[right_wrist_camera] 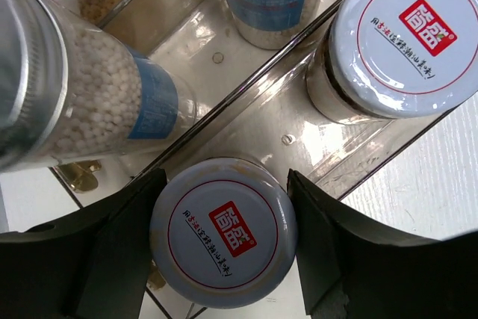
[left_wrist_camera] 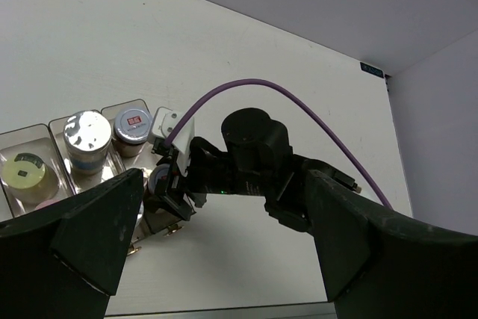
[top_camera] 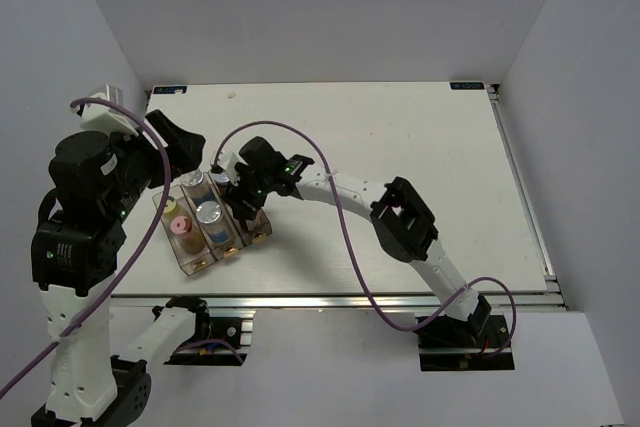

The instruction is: Organize the condiment bottles

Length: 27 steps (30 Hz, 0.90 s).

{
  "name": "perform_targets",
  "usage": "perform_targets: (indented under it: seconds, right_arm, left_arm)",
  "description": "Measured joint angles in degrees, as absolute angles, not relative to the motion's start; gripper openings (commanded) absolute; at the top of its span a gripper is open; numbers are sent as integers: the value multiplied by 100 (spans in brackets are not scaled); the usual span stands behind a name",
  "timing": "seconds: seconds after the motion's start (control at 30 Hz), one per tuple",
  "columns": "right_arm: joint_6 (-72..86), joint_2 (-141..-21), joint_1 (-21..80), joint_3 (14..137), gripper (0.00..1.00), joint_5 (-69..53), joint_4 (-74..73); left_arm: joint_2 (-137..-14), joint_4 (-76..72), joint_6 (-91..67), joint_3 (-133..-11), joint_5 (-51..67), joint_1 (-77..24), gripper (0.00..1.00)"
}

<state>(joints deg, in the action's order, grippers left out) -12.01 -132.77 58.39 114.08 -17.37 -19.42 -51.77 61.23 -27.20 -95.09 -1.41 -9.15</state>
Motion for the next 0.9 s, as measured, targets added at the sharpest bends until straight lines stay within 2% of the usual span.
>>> perform_targets:
  seconds: [0.07, 0.1, 0.17, 0.23, 0.47, 0.63, 0.9]
  right_arm:
    - [-1232, -13277, 5850, 11408, 70, -1708, -1940]
    - [-1243, -13277, 5852, 11408, 79, -1699, -1944]
    - [-1232, -13264, 5854, 11408, 87, -1706, -1942]
    - [-1251, -13211, 5852, 11408, 89, -1708, -1957]
    - [-978, -12123, 5784, 11039, 89, -1673, -2062]
    - [-578, -10486, 5590, 10285, 89, -1026, -2010]
    - [-655, -7797, 5398, 8215, 89, 565, -1750]
  left_arm:
    - [-5124, 6121, -2744, -9480, -137, -915, 98]
    - [-5092, 6119, -2751, -9454, -130, -915, 98]
    - [-5039, 6117, -2768, -9415, -108, -915, 98]
    - [-5026, 6099, -2779, -9408, -95, -915, 98]
    - [-5017, 5669, -2812, -9021, 233, -915, 98]
    - [-4932, 5011, -2899, -8434, 727, -915, 98]
    - [-4919, 4062, -3070, -7671, 1315, -915, 98]
